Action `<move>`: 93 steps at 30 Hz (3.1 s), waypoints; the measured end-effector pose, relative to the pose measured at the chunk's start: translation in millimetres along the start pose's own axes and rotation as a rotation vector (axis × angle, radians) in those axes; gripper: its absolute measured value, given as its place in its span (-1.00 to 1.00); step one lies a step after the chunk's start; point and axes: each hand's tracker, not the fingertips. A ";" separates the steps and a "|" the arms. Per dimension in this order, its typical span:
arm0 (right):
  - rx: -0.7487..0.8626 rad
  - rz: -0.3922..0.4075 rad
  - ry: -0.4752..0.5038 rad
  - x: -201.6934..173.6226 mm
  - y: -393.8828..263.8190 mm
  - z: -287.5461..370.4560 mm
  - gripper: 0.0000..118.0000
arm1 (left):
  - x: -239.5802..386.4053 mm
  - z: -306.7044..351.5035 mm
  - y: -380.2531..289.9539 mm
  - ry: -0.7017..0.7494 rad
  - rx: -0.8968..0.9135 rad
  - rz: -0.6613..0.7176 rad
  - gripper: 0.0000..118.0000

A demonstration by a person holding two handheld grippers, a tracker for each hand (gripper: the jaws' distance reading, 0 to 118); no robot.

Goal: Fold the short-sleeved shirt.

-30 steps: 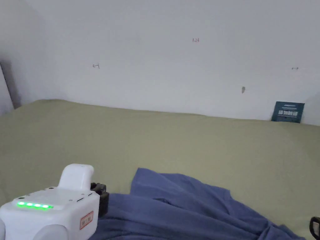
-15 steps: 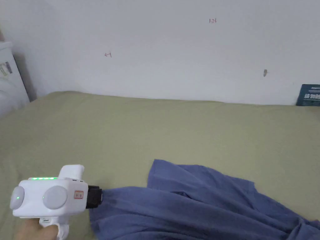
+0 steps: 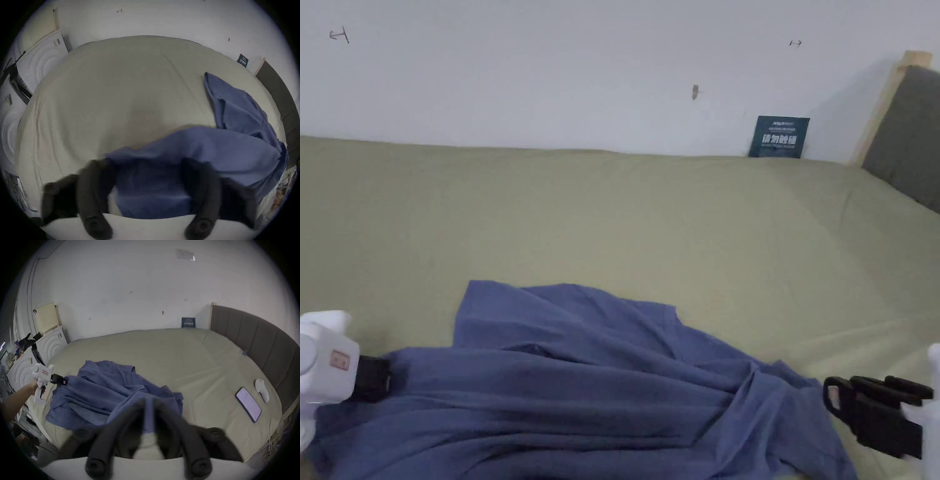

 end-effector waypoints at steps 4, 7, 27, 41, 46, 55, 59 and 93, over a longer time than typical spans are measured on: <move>-0.072 0.026 0.039 -10.2 4.7 -40.1 0.97 | 5.7 15.5 1.1 -0.041 0.030 -0.007 -0.95; -0.164 0.034 0.009 -12.2 9.0 -79.8 0.95 | 6.4 17.2 -4.5 -0.051 0.045 0.003 -0.95; 0.059 0.045 0.051 -30.2 64.3 -76.2 -0.99 | -17.2 110.6 18.0 -0.188 0.359 0.056 -0.96; 0.300 0.132 0.063 -50.1 208.3 -62.9 -0.99 | -21.9 192.9 131.0 -0.195 0.611 0.037 -0.96; 0.354 0.130 0.056 -41.7 251.8 -62.9 -0.99 | -26.9 204.7 158.6 -0.194 0.670 0.054 -0.96; 0.421 0.076 0.078 -13.8 292.6 -60.3 -0.99 | -43.8 213.1 190.8 -0.220 0.737 0.094 -0.96; 0.435 0.048 0.092 -3.1 294.0 -66.1 -0.99 | -43.3 206.8 195.8 -0.209 0.741 0.085 -0.96; -0.056 0.011 0.164 27.1 -21.2 -33.1 -0.99 | -75.8 112.4 -158.5 -0.343 0.275 0.300 -0.96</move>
